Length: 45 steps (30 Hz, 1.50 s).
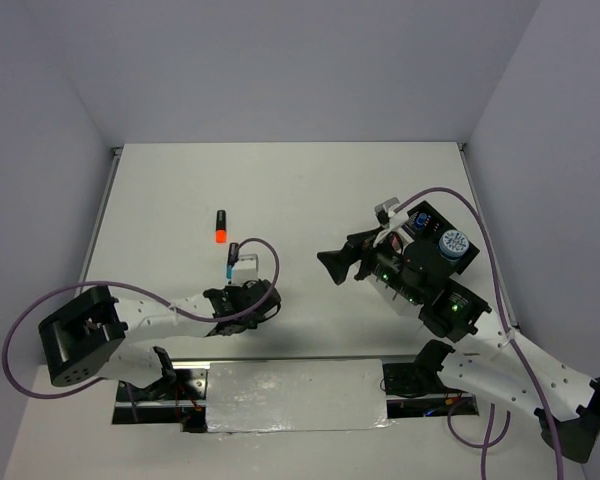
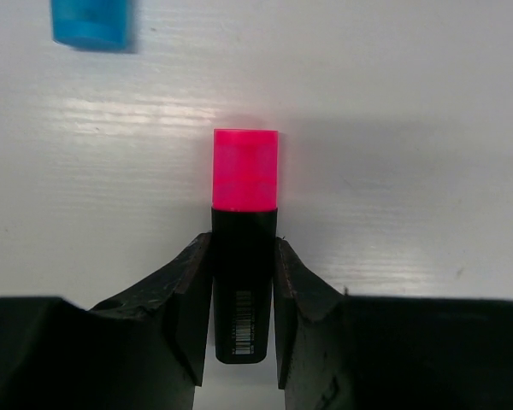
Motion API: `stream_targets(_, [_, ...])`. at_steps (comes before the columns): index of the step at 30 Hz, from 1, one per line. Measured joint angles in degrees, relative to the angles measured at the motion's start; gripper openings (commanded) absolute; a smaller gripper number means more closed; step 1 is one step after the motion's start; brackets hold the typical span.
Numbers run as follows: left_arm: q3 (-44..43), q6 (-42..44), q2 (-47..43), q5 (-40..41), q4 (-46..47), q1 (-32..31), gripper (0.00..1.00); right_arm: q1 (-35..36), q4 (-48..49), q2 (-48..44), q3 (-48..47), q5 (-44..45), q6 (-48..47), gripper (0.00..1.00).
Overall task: Sort the stationery into containers
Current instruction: Pick up the stationery from the center of the board, then place the stationery in the storage box.
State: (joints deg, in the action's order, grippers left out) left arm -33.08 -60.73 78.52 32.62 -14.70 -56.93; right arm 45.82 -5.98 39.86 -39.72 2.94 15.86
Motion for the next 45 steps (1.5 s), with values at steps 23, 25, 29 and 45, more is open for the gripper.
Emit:
stream_targets(23, [15.23, 28.41, -31.47, -9.88, 34.53, -9.38, 0.00, -0.92, 10.67, 9.25, 7.61, -3.93, 25.05, 0.91])
stream_targets(25, [15.28, 30.08, -31.43, -10.34, 36.30, -9.38, 0.00, 1.44, 11.93, 11.54, 7.61, -4.24, 25.68, 0.87])
stream_targets(29, [15.19, 32.44, -30.40, -10.51, 38.80, -9.38, 0.00, 4.96, 13.94, 14.64, 7.61, -4.66, 26.43, 0.77])
stream_targets(45, [15.15, 36.22, -29.66, -11.78, 42.84, -9.38, 0.34, 7.52, 19.89, 22.18, 7.15, -5.77, 27.10, 0.00])
